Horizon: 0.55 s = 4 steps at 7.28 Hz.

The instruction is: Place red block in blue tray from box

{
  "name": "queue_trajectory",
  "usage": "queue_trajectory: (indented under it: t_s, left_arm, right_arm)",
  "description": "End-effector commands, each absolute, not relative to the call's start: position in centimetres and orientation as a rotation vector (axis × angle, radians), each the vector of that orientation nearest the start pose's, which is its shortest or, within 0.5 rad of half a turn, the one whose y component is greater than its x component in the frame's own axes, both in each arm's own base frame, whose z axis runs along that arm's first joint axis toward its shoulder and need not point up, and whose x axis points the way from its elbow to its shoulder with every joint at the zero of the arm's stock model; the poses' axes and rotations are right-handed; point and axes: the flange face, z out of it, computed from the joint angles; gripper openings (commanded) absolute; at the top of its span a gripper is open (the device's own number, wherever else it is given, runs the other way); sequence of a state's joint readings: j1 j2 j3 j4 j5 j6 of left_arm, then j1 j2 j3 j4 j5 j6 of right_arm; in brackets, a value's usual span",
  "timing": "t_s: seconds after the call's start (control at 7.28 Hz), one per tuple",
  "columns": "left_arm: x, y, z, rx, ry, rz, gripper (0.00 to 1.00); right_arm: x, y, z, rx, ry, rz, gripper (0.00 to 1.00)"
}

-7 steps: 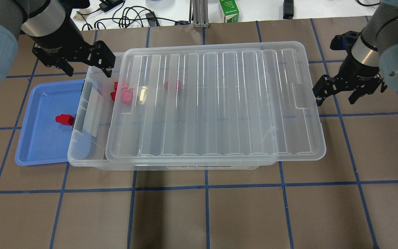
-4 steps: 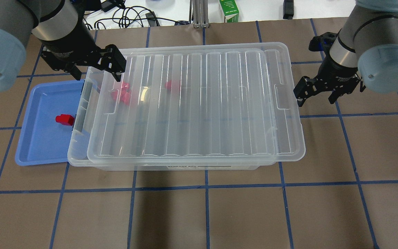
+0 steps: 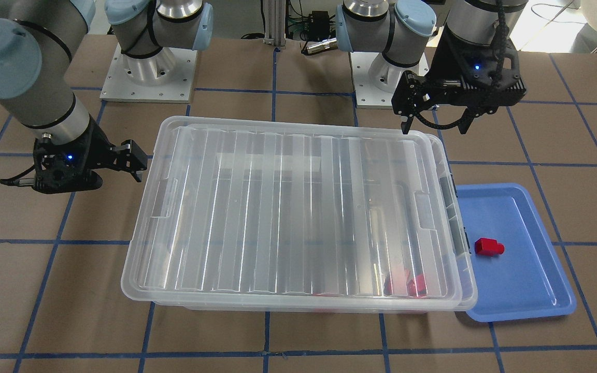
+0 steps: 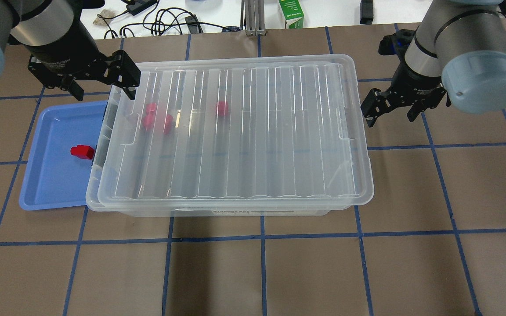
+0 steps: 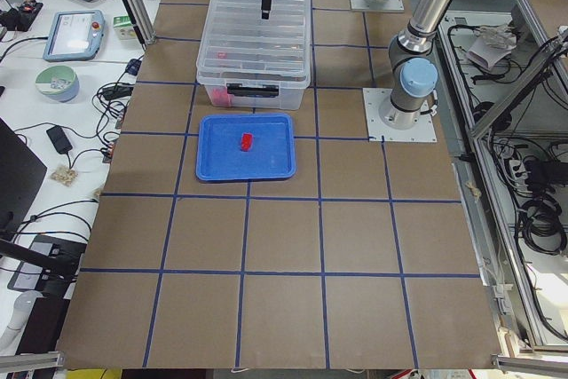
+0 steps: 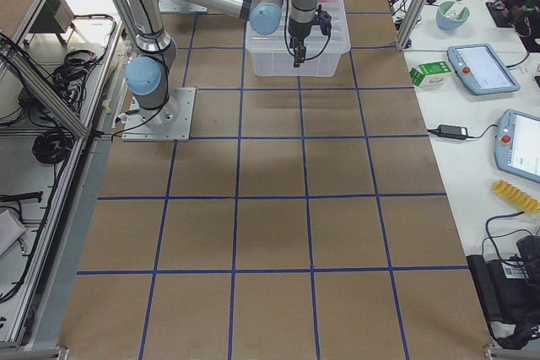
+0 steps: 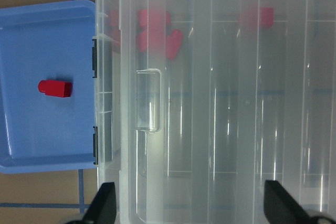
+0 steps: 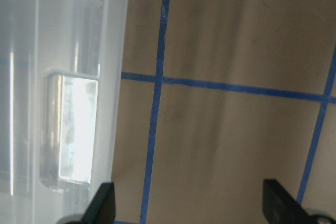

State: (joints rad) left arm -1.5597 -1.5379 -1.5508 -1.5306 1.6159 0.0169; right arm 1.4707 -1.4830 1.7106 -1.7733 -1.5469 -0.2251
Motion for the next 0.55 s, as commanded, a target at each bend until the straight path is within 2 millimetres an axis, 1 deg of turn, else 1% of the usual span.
queue_trajectory:
  t_s: [0.0, 0.14, 0.27, 0.41]
  left_arm:
    - [-12.1, -48.7, 51.7, -0.001, 3.091, -0.136, 1.0]
    - [-11.5, -49.0, 51.6, -0.015, 3.091, -0.136, 1.0]
    - [-10.2, -49.3, 50.7, 0.054, 3.094, -0.105, 1.0]
    - [-9.8, -49.7, 50.1, 0.055, 3.1, -0.086, 1.0]
  right_arm:
    - [9.2, -51.2, 49.0, -0.206, 3.114, -0.06, 1.0]
    - [10.4, -50.0, 52.5, -0.207, 3.116, -0.109, 1.0]
    - [11.8, -49.7, 53.5, -0.15, 3.116, -0.127, 1.0]
    - [13.3, -49.3, 53.7, -0.145, 3.115, -0.131, 1.0]
